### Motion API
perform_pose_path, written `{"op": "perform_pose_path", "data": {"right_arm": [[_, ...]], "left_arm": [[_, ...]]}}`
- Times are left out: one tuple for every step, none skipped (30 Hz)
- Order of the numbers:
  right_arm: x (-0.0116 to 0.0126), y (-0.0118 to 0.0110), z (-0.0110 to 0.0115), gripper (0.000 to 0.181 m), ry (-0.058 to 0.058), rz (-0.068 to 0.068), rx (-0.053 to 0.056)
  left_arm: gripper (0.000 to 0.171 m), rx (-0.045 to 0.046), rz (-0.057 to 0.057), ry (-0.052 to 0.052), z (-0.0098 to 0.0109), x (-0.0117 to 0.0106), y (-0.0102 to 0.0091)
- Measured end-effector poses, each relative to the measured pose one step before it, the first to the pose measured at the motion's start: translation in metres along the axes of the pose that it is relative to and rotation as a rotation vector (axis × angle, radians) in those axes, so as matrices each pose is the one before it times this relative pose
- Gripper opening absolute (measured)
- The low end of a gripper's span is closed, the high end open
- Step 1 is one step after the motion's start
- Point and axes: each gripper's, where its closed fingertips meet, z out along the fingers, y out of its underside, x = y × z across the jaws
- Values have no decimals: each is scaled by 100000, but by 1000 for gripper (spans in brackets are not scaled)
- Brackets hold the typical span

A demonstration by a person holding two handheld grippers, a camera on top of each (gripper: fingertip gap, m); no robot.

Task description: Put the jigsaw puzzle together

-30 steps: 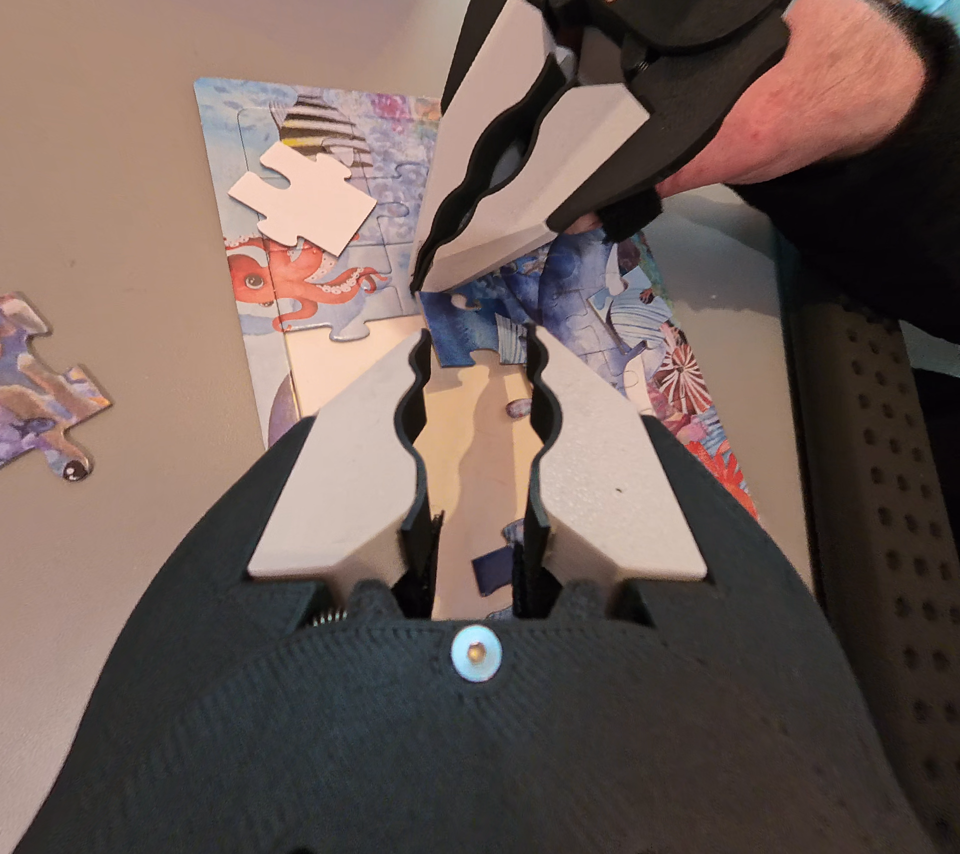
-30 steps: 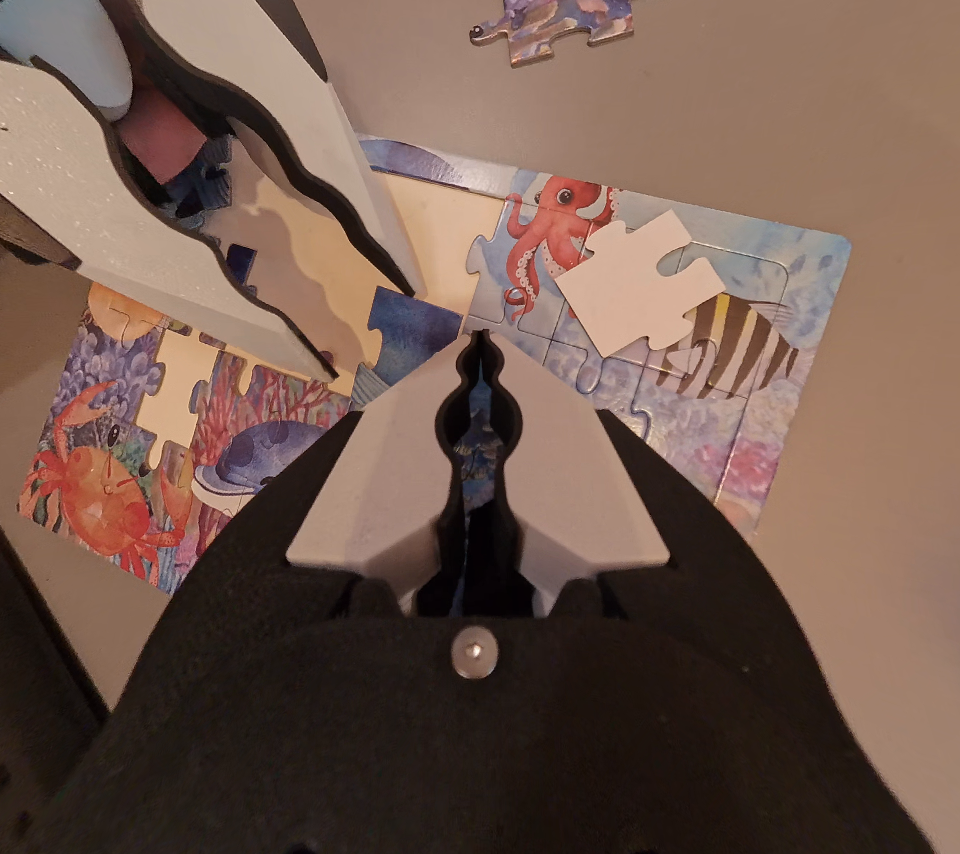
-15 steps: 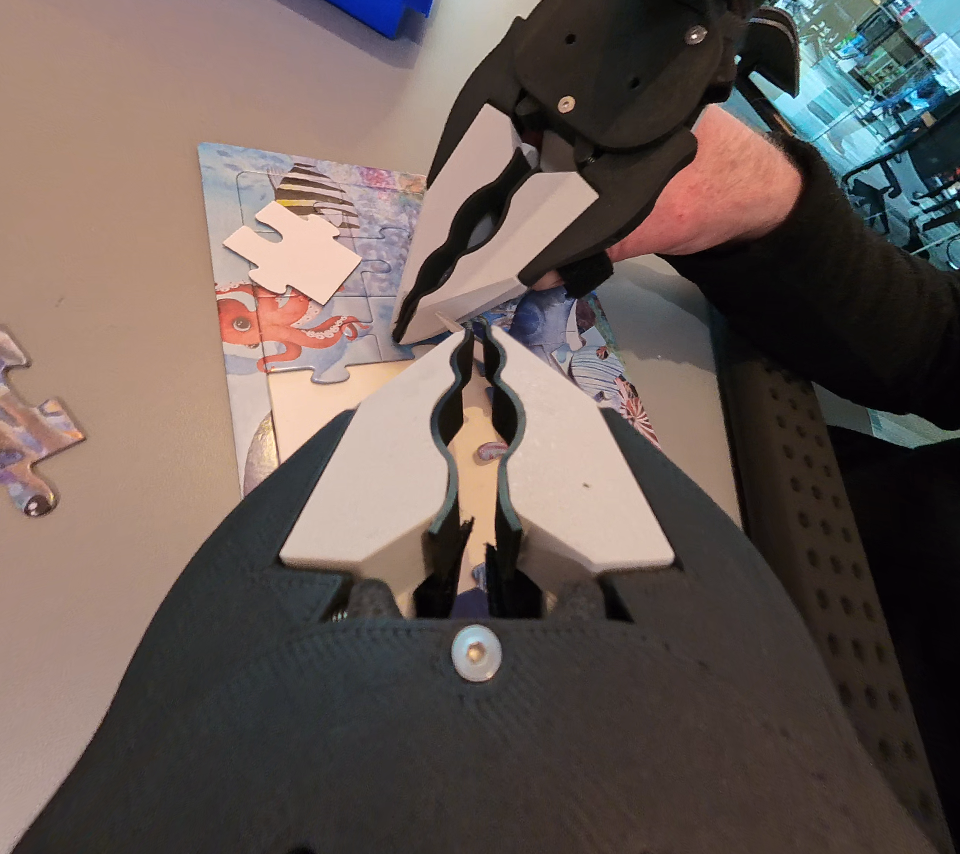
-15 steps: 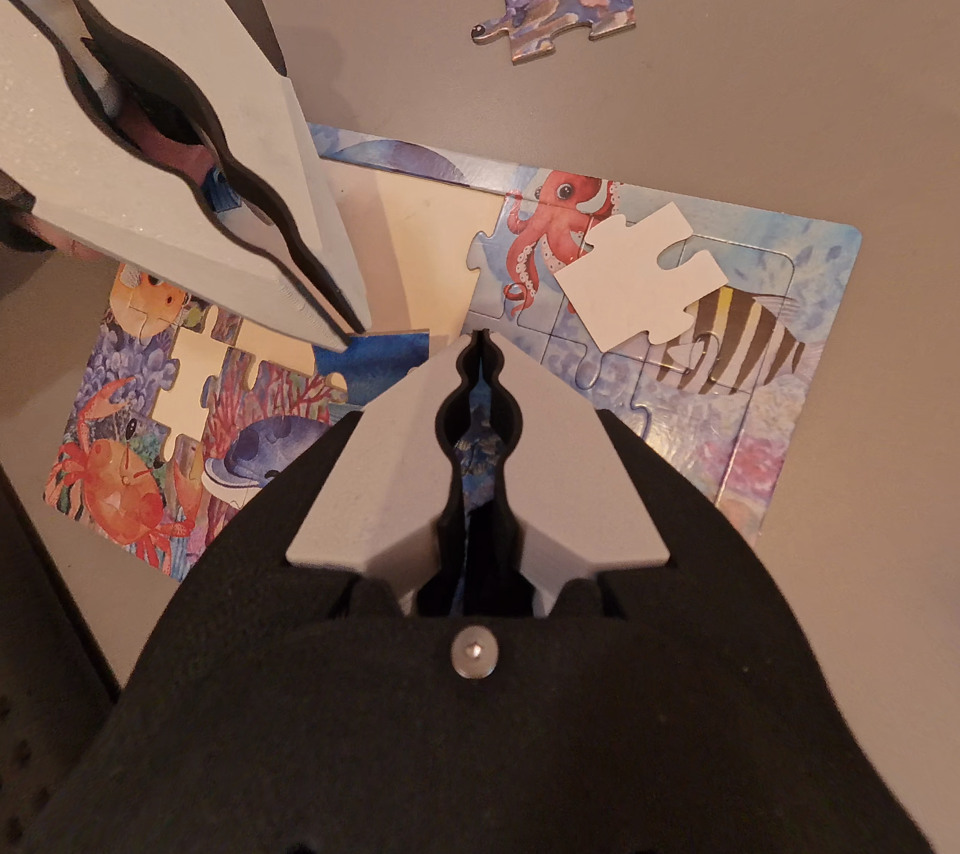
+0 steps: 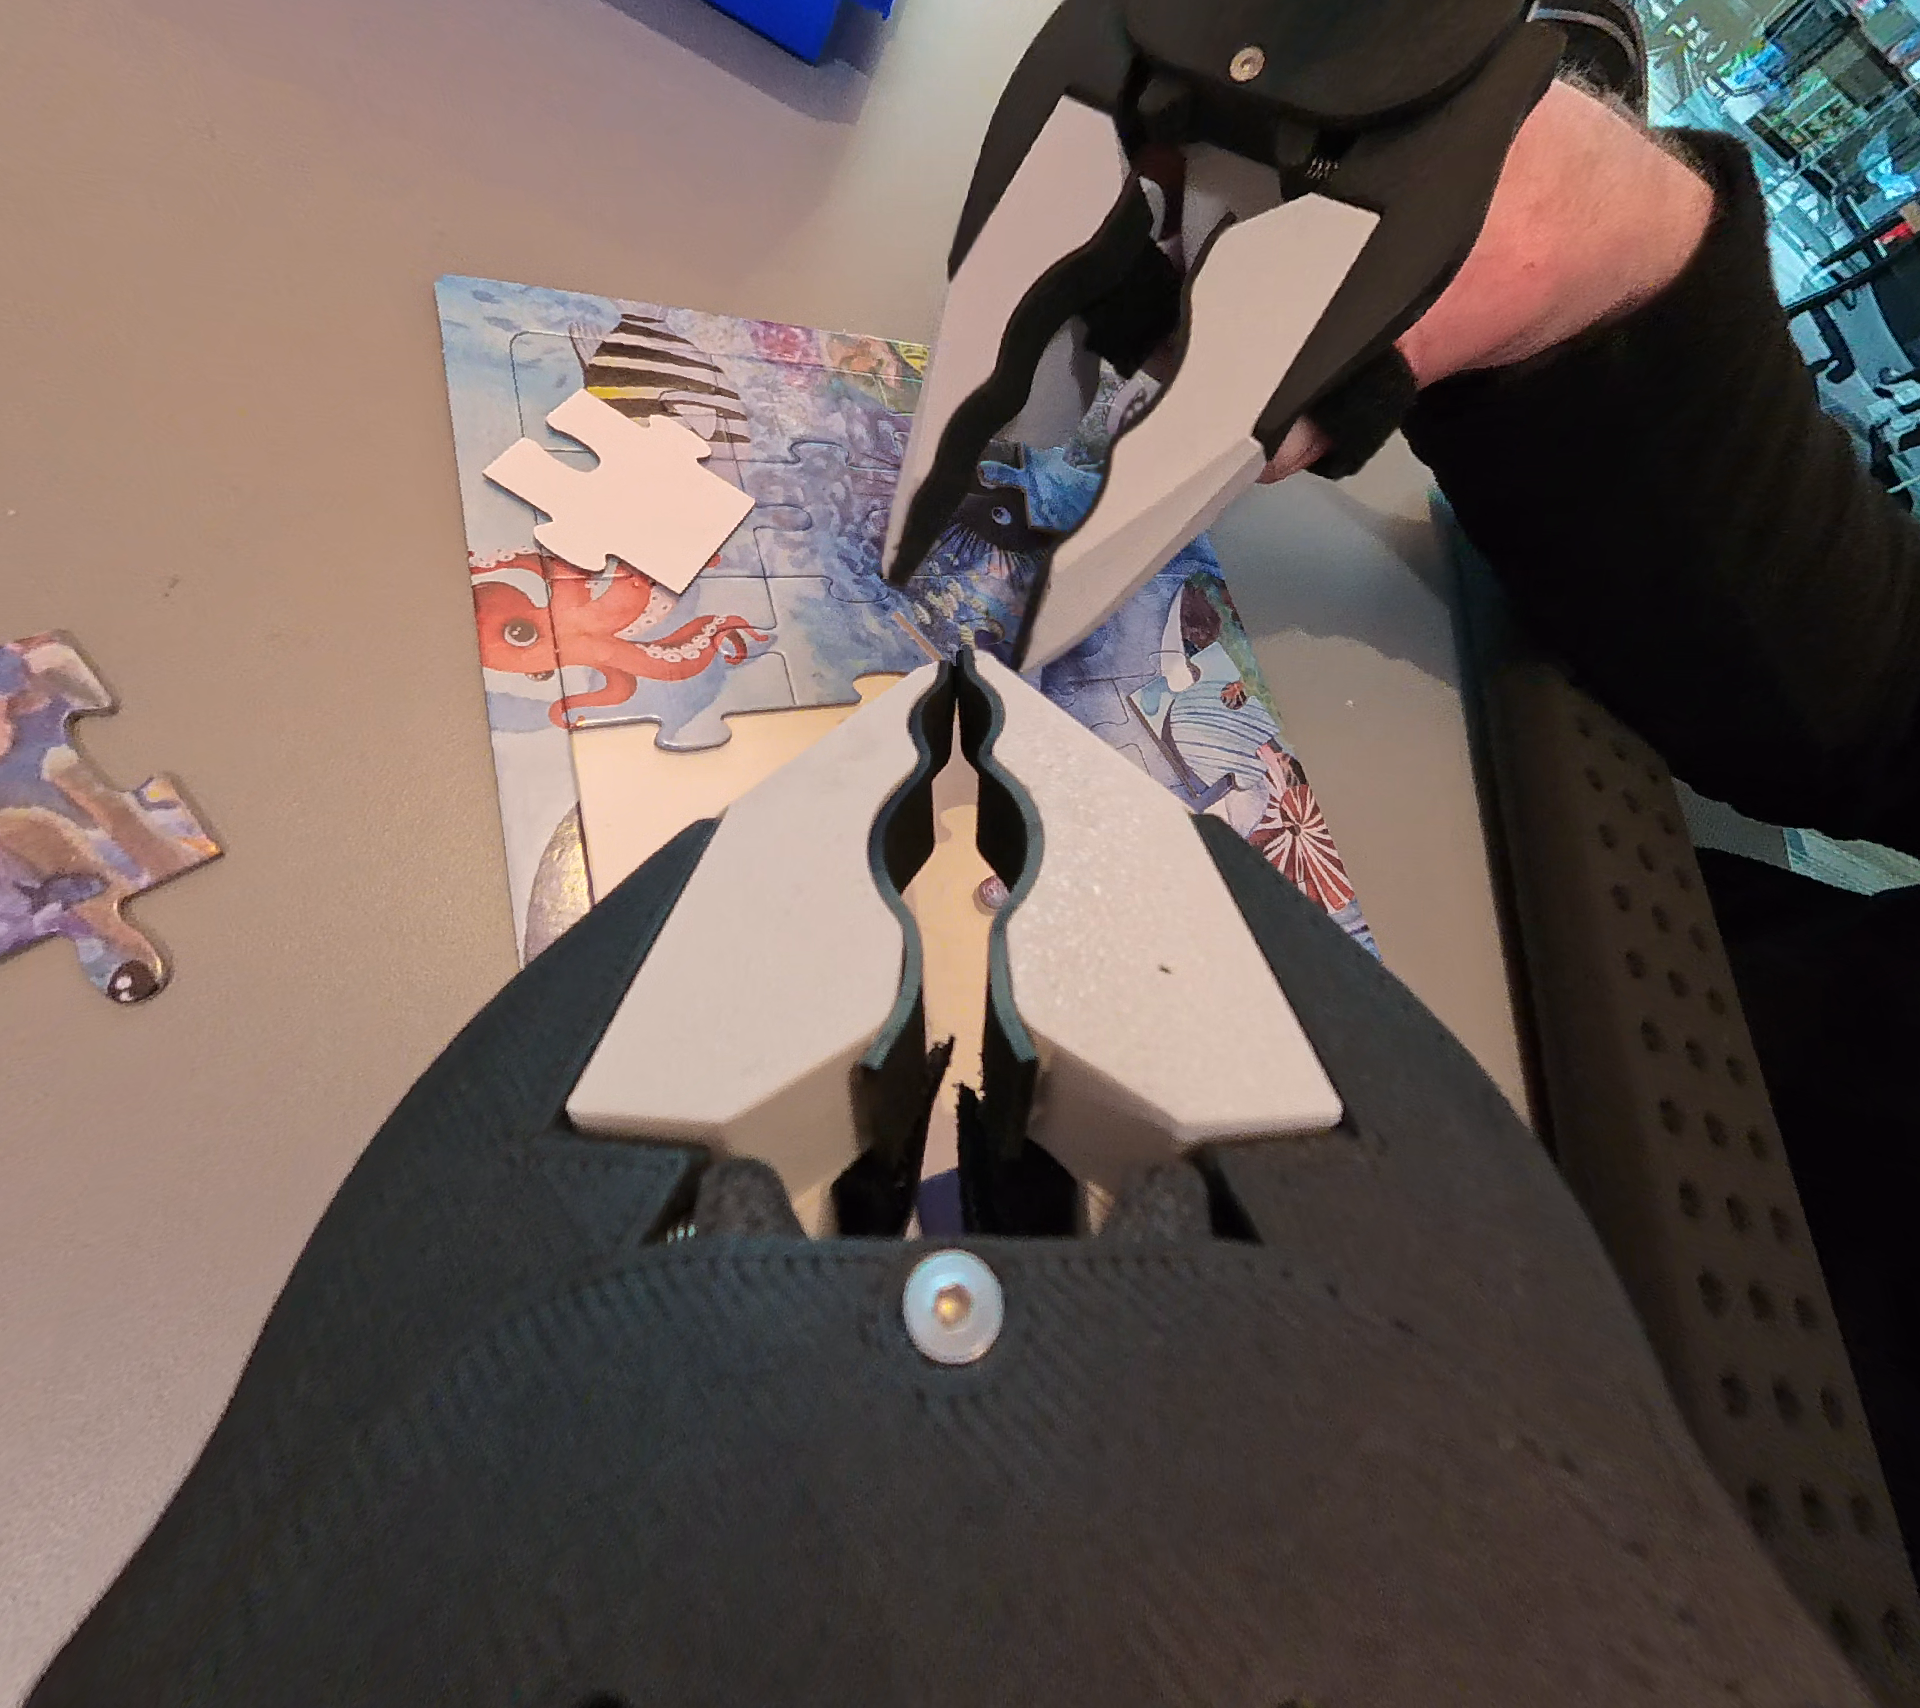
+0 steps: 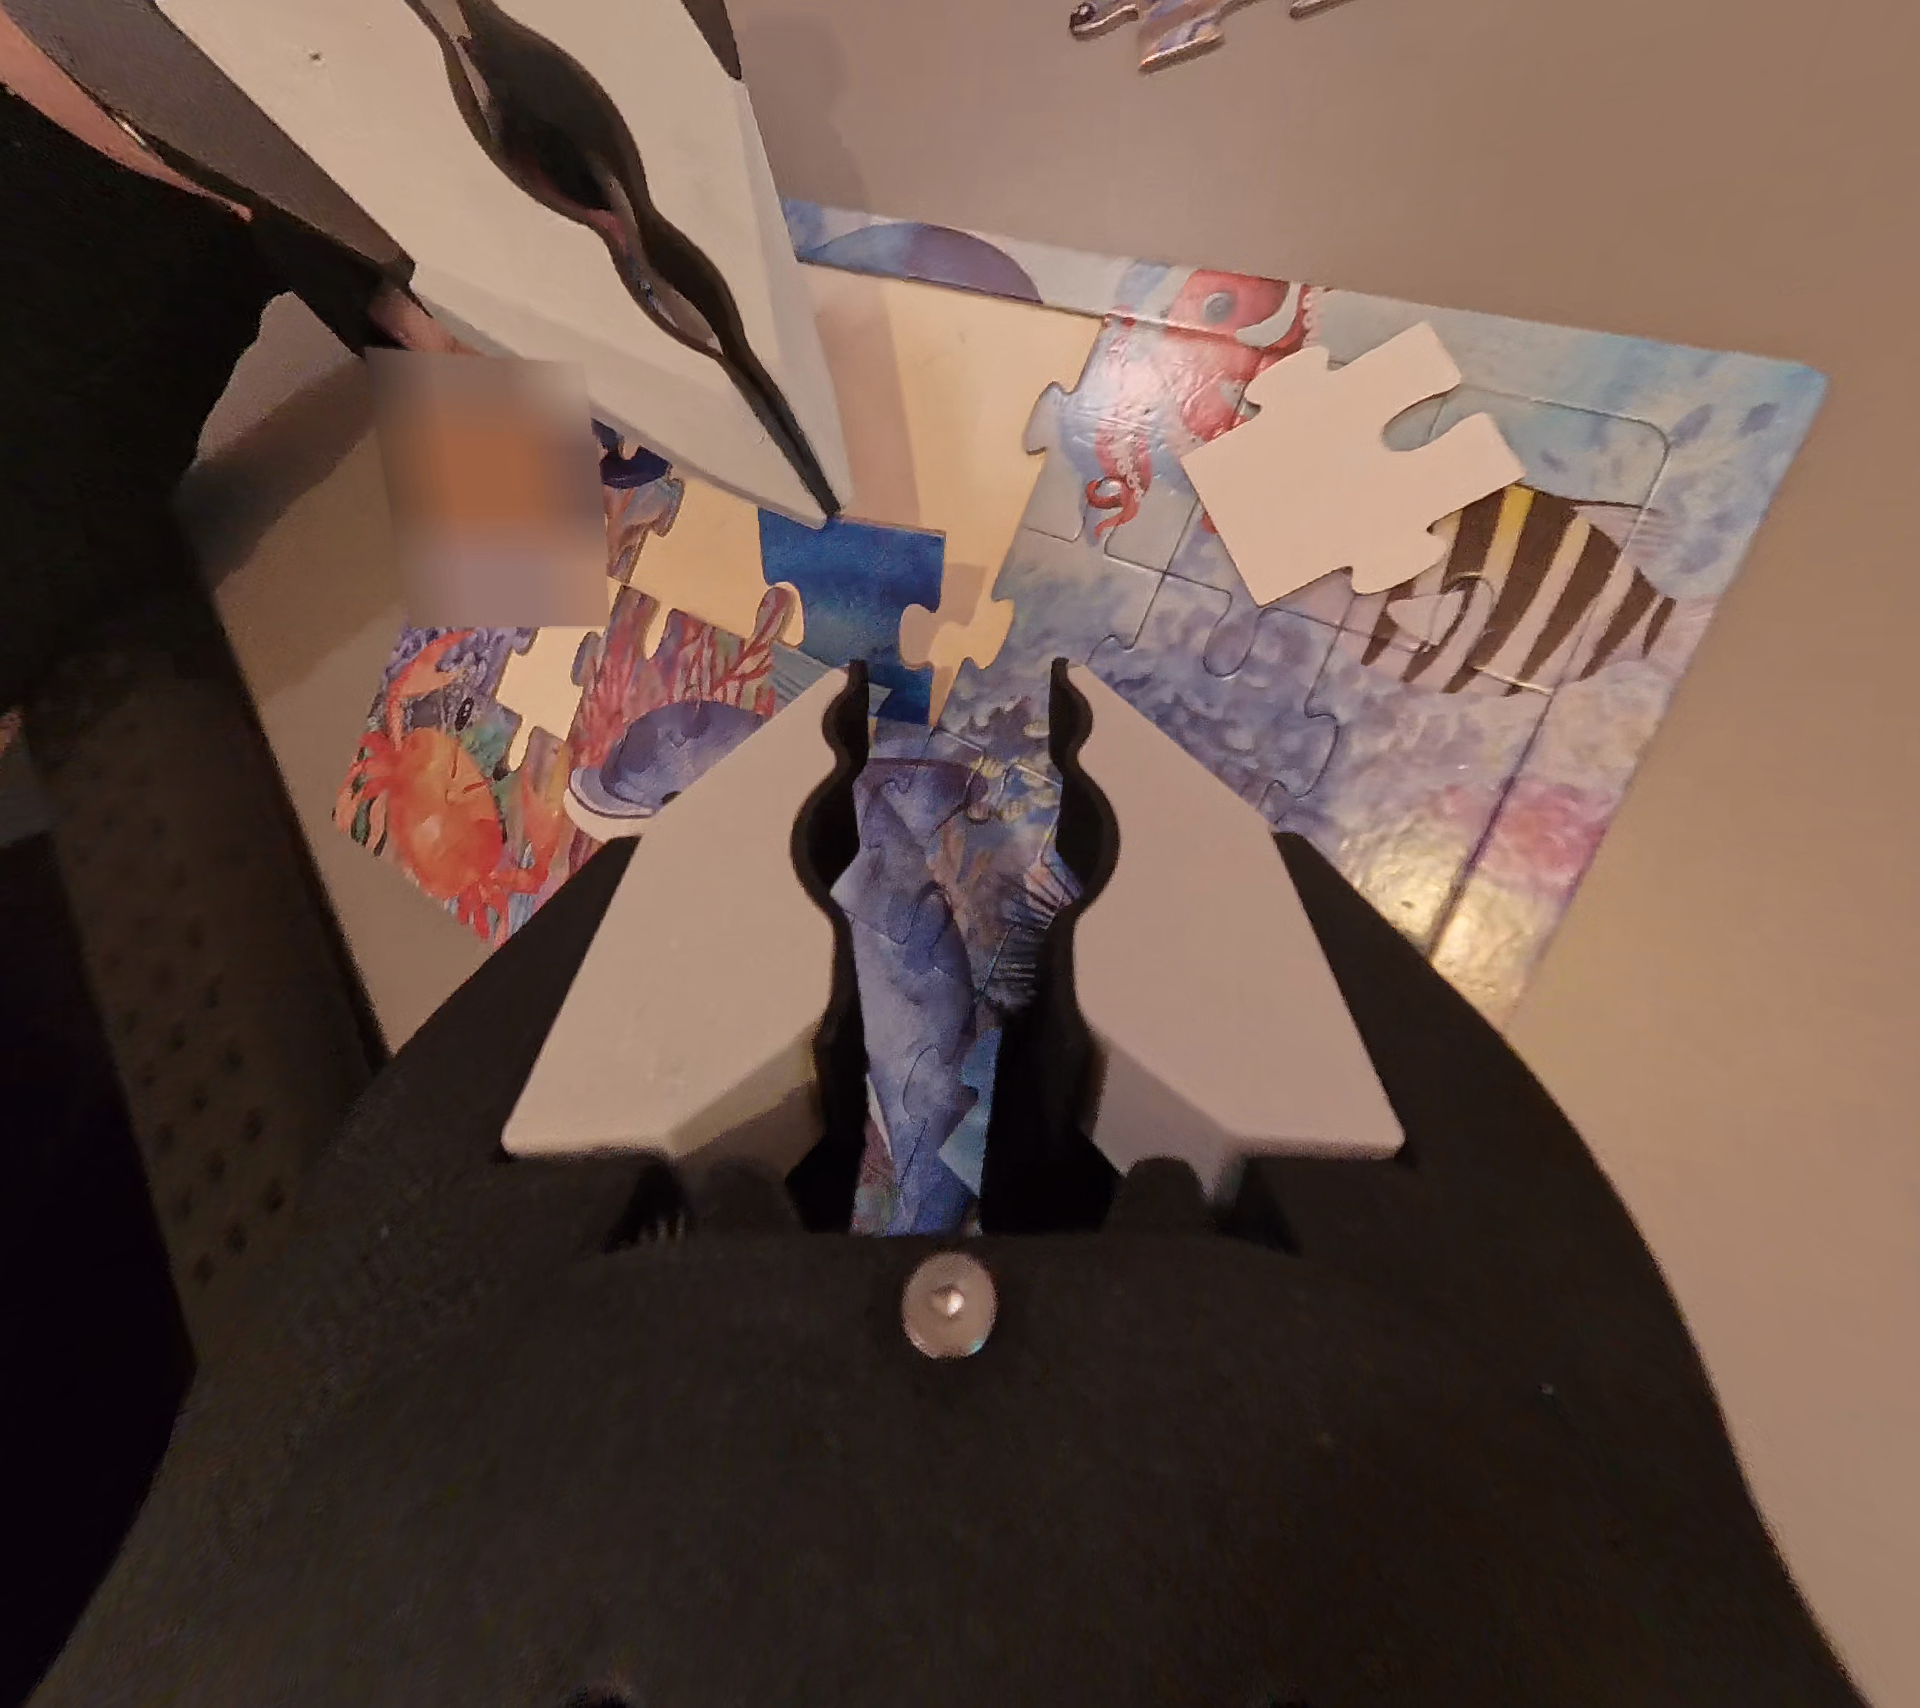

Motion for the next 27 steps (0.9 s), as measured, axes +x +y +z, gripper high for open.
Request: {"op": "perform_pose_path", "data": {"right_arm": [[-285,48,100,35,-1971,-341,-233],[-640,-33,188,39,-3960,-236,33],[-473,-69,184,43,-3228,227,304],[-205,-71,133,47,-1893,387,584],[-246,-39,123,46,-2597,470,469],[-227,-67,188,43,-2700,523,585],[-135,-141,267,40,-2229,465,879],[-271,-21,371,36,-2891,211,71],[-197,120,396,31,-2288,-147,-765],[-101,156,337,25,-1507,-403,-886],[-354,-19,223,18,-2810,-805,203],[-102,-30,100,14,-986,-454,201],[-39,-23,-45,12,-700,-542,388],[-438,-160,-148,1,-3292,-475,1318],[-542,-375,-166,0,-3725,141,2521],[30,-326,-177,0,225,106,1967],[0,-194,-151,0,379,-863,972],[-135,-274,-153,0,-431,-1049,1530],[-126,-462,-187,0,-339,-470,2565],[-175,-312,-164,0,-710,-271,1535],[-38,-217,-174,0,519,-1213,1045],[51,-269,-227,0,1112,-953,1213],[79,-250,-297,0,1156,-193,1106],[150,-194,-379,0,1935,-370,705],[272,-244,-500,0,3085,-905,966],[353,-337,-606,0,3339,-413,1585],[672,-369,-718,0,4624,500,1987]], "left_arm": [[0,122,15,324,4,40,-30],[0,130,101,627,-6,93,-41],[0,-78,145,256,-16,51,6],[0,-62,248,49,-28,26,5],[0,106,209,520,-17,94,-19],[0,225,436,1061,-24,202,-39],[0,243,417,1268,-23,252,-56],[0,122,493,835,-12,200,-43],[0,34,710,514,5,157,-23],[0,-10,707,672,-11,181,-21],[0,-252,887,-74,-40,56,27],[0,-451,863,-713,-77,-60,65],[0,126,695,94,-122,81,-46],[0,544,728,-1756,-240,-171,-168],[0,134,843,-1764,-465,-139,-190],[4,-229,1029,-1616,-658,-52,-177],[11,-355,1594,-1835,-874,-22,-115],[14,-961,1360,-3754,-1039,-335,50],[16,-2014,863,-5487,-1090,-688,317],[19,-2626,594,-4303,-1044,-563,572],[25,-1882,180,-2202,-982,-264,615],[28,-1965,-269,-2259,-896,-317,715],[28,-3883,184,-3416,-784,-500,1075],[28,-5610,1138,-4128,-645,-590,1370],[29,-4640,1259,-3859,-577,-581,1241],[30,-2645,-411,-3139,-563,-622,911],[30,-984,-1582,-2236,-588,-630,630]]}}
